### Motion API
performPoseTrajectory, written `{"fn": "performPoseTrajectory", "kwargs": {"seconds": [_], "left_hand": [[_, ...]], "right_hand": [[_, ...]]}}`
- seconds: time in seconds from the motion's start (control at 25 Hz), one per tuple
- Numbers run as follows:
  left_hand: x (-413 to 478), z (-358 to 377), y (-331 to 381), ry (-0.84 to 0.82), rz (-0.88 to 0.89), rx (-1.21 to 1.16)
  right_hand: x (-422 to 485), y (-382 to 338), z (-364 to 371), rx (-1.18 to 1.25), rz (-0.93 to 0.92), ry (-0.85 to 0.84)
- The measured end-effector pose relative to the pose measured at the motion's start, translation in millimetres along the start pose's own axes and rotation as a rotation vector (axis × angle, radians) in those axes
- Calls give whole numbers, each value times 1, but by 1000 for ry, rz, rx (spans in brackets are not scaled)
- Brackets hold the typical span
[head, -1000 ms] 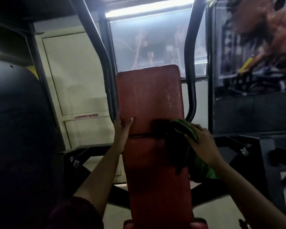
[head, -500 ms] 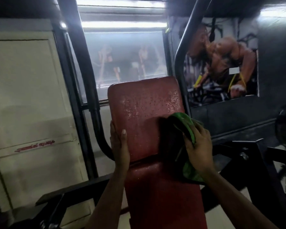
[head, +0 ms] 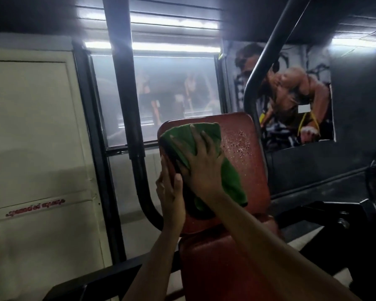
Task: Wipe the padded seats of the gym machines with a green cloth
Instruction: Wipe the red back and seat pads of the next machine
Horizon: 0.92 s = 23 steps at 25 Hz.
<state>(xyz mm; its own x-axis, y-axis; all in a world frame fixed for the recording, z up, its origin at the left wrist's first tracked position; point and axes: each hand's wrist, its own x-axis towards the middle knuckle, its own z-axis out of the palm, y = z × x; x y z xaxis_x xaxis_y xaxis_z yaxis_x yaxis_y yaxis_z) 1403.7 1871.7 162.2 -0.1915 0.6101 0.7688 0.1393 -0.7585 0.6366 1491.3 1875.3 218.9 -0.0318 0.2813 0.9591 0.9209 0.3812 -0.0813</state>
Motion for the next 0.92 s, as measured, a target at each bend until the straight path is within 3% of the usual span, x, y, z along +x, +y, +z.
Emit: {"fn": "performPoseTrajectory", "kwargs": {"seconds": [0.32, 0.48, 0.52, 0.64, 0.68, 0.92], "left_hand": [[-1, -2, 2, -26, -28, 43], [-1, -2, 5, -34, -30, 68], [-1, -1, 6, -35, -34, 61], [1, -2, 6, -19, -41, 64], [0, -3, 6, -22, -59, 65], [-6, -4, 8, -54, -60, 81]], "right_hand": [[20, 37, 7, -132, -54, 129], [39, 72, -18, -76, 410, 77], [38, 59, -17, -49, 349, 82], [21, 4, 5, -92, -134, 55], [24, 2, 8, -96, -172, 47], [46, 86, -9, -126, 201, 78]]}}
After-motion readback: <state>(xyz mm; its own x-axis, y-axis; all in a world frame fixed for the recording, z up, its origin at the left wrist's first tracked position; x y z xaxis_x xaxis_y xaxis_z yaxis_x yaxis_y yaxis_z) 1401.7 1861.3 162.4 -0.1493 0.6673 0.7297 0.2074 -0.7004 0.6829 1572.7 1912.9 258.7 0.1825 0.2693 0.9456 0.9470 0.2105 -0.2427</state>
